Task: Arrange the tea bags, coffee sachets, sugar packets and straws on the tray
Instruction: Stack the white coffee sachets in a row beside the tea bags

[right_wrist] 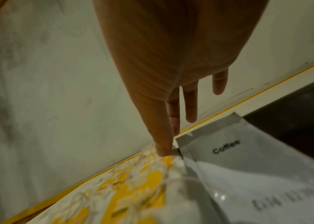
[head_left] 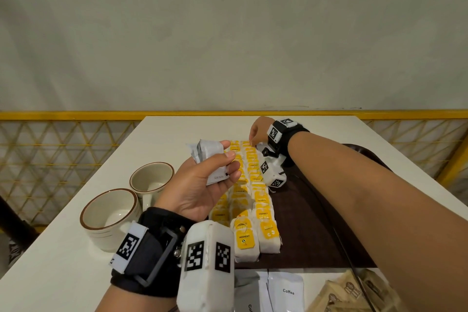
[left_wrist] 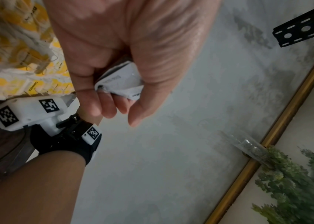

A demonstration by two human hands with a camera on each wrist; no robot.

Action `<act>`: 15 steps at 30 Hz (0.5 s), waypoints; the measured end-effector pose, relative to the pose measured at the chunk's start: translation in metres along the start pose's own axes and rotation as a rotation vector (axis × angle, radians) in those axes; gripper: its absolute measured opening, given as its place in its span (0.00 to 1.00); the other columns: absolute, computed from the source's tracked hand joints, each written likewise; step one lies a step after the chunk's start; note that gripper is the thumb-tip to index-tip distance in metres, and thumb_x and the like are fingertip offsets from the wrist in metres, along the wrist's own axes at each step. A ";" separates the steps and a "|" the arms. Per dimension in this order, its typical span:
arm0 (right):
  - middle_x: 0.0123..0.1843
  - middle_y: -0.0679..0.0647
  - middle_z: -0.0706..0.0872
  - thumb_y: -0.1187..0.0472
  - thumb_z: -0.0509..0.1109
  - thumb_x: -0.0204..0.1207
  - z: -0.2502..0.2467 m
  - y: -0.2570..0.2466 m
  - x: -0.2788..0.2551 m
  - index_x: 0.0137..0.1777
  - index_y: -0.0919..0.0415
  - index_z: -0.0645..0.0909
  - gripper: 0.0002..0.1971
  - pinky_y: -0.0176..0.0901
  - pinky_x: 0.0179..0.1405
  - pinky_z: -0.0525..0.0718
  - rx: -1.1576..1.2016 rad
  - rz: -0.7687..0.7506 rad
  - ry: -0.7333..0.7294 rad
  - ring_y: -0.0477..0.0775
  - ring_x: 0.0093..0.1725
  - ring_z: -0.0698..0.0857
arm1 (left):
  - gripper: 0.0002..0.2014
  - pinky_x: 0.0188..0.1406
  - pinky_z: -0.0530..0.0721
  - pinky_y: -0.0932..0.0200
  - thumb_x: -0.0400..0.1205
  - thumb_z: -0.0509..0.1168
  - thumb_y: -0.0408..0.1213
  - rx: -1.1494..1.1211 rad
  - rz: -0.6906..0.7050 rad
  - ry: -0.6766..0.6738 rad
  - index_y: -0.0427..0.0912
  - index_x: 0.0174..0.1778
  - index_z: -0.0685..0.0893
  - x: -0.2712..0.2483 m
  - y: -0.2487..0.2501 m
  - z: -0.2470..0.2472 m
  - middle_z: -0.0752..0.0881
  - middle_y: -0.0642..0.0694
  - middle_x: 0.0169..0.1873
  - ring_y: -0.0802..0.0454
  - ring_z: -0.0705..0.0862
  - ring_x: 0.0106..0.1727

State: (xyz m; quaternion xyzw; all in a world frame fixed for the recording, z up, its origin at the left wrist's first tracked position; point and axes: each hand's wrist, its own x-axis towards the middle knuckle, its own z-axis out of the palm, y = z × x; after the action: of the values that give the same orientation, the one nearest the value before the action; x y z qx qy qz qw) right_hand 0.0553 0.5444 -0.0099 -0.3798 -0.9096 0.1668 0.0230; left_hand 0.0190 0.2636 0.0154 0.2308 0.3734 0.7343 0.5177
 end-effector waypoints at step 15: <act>0.44 0.51 0.82 0.53 0.79 0.69 0.008 -0.021 0.003 0.50 0.61 0.84 0.15 0.48 0.46 0.84 -0.043 -0.032 0.073 0.54 0.43 0.82 | 0.23 0.35 0.87 0.61 0.67 0.69 0.29 -0.007 0.005 -0.017 0.37 0.59 0.81 0.001 0.001 -0.001 0.84 0.44 0.29 0.52 0.84 0.31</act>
State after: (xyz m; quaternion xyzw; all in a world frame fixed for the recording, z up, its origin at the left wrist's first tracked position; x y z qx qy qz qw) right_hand 0.0378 0.5302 -0.0112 -0.3713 -0.9176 0.1327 0.0508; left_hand 0.0174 0.2644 0.0150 0.2360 0.3660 0.7349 0.5198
